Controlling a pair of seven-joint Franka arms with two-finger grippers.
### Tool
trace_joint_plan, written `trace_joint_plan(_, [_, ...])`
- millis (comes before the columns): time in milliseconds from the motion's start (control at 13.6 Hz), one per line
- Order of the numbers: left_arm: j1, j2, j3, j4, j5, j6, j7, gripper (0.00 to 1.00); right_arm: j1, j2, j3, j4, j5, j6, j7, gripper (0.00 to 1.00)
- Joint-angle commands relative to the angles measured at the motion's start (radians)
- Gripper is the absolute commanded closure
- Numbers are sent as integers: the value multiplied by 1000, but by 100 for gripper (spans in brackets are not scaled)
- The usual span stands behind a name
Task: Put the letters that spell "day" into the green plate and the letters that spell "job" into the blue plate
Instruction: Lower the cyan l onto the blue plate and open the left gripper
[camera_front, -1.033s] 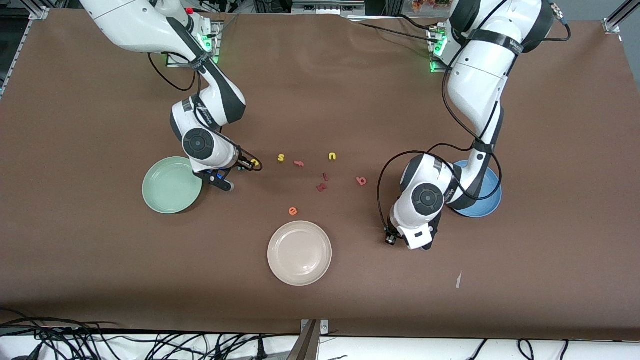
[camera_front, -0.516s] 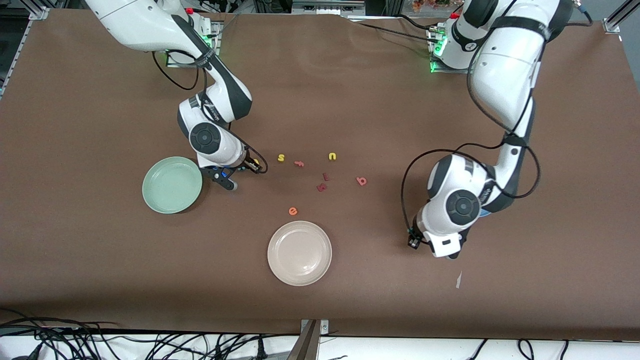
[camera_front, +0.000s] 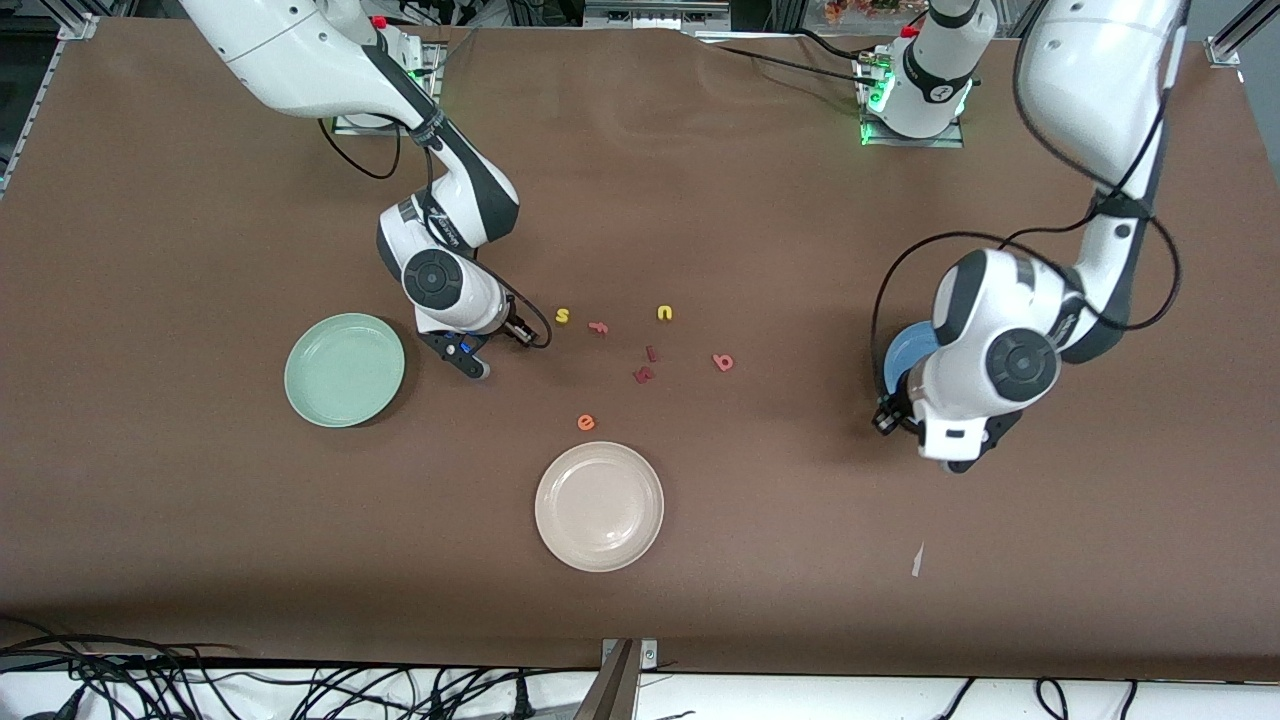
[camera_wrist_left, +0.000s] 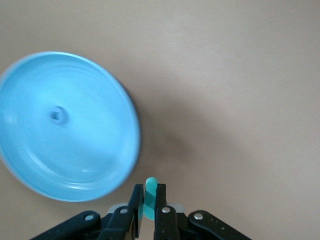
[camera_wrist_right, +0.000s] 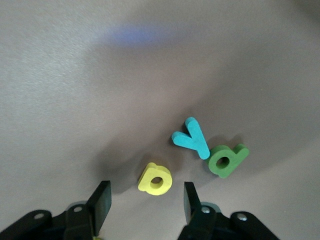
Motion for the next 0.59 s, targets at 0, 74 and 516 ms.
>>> trace_joint_plan(0, [61,-176,-14,-268,-17,104,219,100,0,1,2,-9,-12,26,14,35])
trace_joint_plan(74, [78,-187,-14,-321,-32,150,309,100,0,1,0,-9,-13,26,11,38])
trace_joint_plan(516, [116,-156,-11,-473,-32,353,669,75,-2,1,-3,-12,-48,26,6,49])
